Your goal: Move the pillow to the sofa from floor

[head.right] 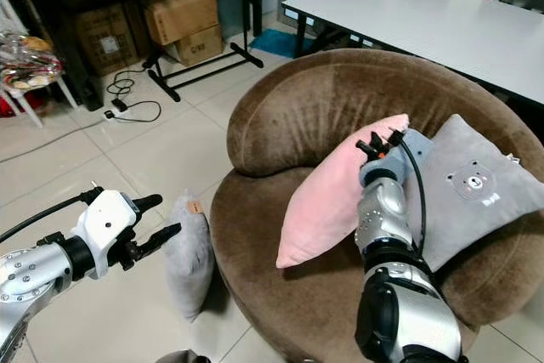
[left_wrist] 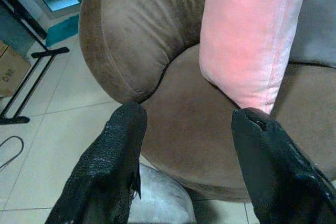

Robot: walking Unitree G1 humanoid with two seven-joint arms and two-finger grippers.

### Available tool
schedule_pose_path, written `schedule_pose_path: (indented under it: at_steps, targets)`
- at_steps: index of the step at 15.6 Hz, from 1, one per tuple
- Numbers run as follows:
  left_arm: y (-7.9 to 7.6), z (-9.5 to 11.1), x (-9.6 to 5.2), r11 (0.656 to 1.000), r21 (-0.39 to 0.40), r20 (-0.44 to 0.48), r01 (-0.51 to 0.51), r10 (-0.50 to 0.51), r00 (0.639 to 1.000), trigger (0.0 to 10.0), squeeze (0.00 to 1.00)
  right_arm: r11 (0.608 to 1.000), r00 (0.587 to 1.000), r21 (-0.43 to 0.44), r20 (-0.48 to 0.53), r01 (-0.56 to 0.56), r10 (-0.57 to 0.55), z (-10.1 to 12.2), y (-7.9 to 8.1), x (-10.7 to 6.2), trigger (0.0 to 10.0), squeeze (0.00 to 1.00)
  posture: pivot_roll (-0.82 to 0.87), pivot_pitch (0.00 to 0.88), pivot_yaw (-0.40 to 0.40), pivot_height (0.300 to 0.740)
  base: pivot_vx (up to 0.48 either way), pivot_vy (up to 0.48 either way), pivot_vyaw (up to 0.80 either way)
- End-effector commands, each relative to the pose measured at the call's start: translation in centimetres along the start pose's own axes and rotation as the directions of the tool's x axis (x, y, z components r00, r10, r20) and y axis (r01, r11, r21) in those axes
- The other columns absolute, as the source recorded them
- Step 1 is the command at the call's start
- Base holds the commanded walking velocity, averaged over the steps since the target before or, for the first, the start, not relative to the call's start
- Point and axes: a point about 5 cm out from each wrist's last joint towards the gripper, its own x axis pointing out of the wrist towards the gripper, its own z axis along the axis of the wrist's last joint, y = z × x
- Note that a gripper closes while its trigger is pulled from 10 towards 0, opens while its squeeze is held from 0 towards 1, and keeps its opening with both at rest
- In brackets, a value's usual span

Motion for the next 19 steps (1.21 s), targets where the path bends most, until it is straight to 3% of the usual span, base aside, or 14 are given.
schedule_pose_path:
  at_steps: [1, 2, 3, 5, 6, 7, 10, 12, 13, 14, 17, 19]
  targets:
    - [0.2, 0.2, 0.2, 1.000, 0.016, -0.001, 0.008, -0.008, 1.000, 10.0, 0.00, 1.000, 1.000, -0.030, -0.015, 0.009, -0.009, -0.1, 0.1, 0.1, 10.0, 0.00, -0.06, 0.000, 0.033, 0.740, 0.000, 0.000, 0.00]
    - [0.1, 0.2, 0.2, 1.000, 0.016, -0.001, 0.010, -0.010, 1.000, 10.0, 0.00, 0.999, 0.998, -0.047, -0.050, 0.028, -0.030, -0.9, -0.2, -0.1, 10.0, 0.54, -0.06, 0.000, 0.032, 0.740, 0.000, 0.000, 0.00]
    - [0.1, 0.2, 0.2, 1.000, 0.016, 0.000, 0.011, -0.011, 1.000, 10.0, 0.00, 0.999, 0.998, -0.044, -0.053, 0.031, -0.033, -1.0, -0.3, -0.2, 10.0, 1.00, -0.06, 0.000, 0.032, 0.740, 0.000, 0.000, 0.00]
    - [0.2, 0.2, 0.2, 1.000, 0.012, 0.002, 0.009, -0.009, 1.000, 10.0, 0.00, 0.998, 0.999, -0.059, -0.036, 0.020, -0.022, -1.1, -0.3, -0.4, 10.0, 1.00, -0.06, 0.000, 0.031, 0.740, 0.000, 0.000, 0.00]
    - [0.1, 0.1, 0.2, 1.000, 0.007, 0.002, 0.004, -0.004, 1.000, 10.0, 0.00, 0.986, 0.999, -0.166, -0.011, 0.031, -0.034, -0.7, -0.6, -0.4, 10.0, 1.00, -0.06, 0.000, 0.030, 0.740, 0.000, 0.000, 0.00]
    - [0.1, 0.1, 0.2, 1.000, 0.004, 0.002, 0.002, -0.002, 1.000, 10.0, 0.00, 0.979, 1.000, -0.202, -0.004, 0.020, -0.022, -0.6, -0.7, -0.4, 10.0, 1.00, -0.06, 0.000, 0.028, 0.740, 0.000, 0.000, 0.00]
    - [-0.2, 0.0, 0.3, 0.999, -0.024, 0.023, -0.033, 0.034, 0.999, 10.0, 0.00, 0.980, 0.993, -0.185, 0.108, 0.075, -0.056, 1.0, -2.2, -1.0, 10.0, 1.00, -0.06, 0.000, 0.021, 0.740, 0.000, 0.000, 0.00]
    - [0.5, 0.6, 0.9, 0.974, -0.137, 0.084, -0.180, 0.192, 0.978, 10.0, 0.00, 0.966, 0.959, -0.150, 0.227, 0.209, -0.172, 3.4, -3.4, -1.6, 10.0, 1.00, -0.07, 0.000, 0.024, 0.740, 0.000, 0.000, 0.00]
    - [0.6, 0.7, 1.0, 0.962, -0.163, 0.095, -0.219, 0.237, 0.967, 10.0, 0.00, 0.976, 0.969, -0.158, 0.218, 0.153, -0.117, 3.7, -3.0, -1.9, 10.0, 0.00, -0.08, 0.000, 0.023, 0.740, 0.000, 0.000, 0.00]
    - [0.6, 0.7, 1.0, 0.956, -0.174, 0.099, -0.238, 0.257, 0.961, 10.0, 0.00, 0.983, 0.978, -0.160, 0.201, 0.092, -0.059, 3.7, -2.6, -2.1, 10.0, 0.00, -0.08, 0.000, 0.022, 0.740, 0.000, 0.000, 0.00]
    - [0.4, 0.4, 0.4, 0.921, -0.191, 0.098, -0.340, 0.363, 0.927, 10.0, 0.00, 0.947, 0.966, -0.251, 0.106, -0.203, 0.235, 3.3, 1.3, -6.2, 10.0, 0.00, -0.07, 0.000, -0.002, 0.740, 0.000, 0.000, 0.00]
    - [0.3, 0.4, 0.1, 0.909, -0.202, 0.094, -0.364, 0.388, 0.917, 10.0, 0.00, 0.915, 0.950, -0.290, 0.053, -0.280, 0.308, 2.5, 2.6, -7.7, 10.0, 0.00, -0.07, 0.000, -0.010, 0.740, 0.000, 0.000, 0.00]
